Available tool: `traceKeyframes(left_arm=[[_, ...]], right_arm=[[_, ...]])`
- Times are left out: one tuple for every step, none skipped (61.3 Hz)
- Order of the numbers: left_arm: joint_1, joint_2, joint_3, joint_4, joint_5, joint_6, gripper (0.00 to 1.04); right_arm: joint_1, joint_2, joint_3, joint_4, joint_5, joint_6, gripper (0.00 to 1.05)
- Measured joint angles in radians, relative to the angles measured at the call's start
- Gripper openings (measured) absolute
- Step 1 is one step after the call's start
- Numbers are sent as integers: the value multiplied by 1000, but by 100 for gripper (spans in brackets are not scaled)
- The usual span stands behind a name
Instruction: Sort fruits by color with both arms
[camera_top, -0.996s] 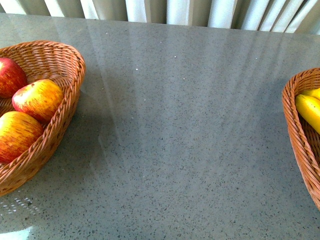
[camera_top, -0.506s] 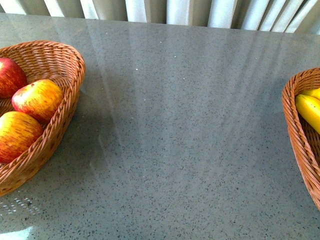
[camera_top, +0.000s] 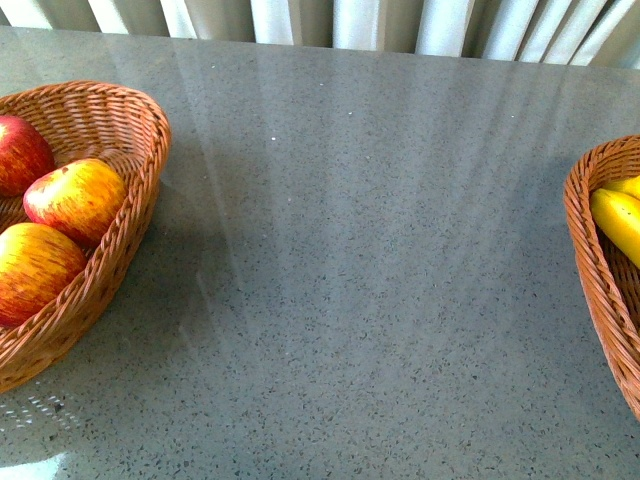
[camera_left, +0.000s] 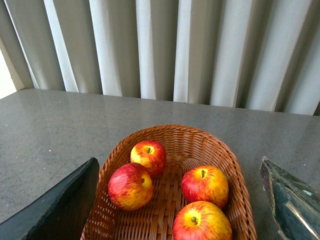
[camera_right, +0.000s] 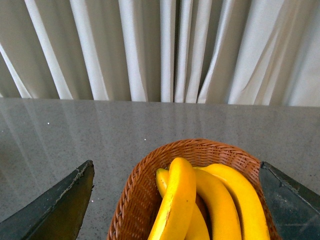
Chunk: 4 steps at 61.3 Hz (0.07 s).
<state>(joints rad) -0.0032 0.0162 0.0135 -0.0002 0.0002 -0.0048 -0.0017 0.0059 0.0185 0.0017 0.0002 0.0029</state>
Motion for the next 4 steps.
traceKeyframes(left_arm=[[0,0,0,0,0,0,96],[0,0,0,0,0,0,96],[0,0,0,0,0,0,96],[0,0,0,0,0,0,96]], right_arm=[[0,0,0,0,0,0,96],[0,0,0,0,0,0,96],[0,0,0,0,0,0,96],[0,0,0,0,0,0,96]])
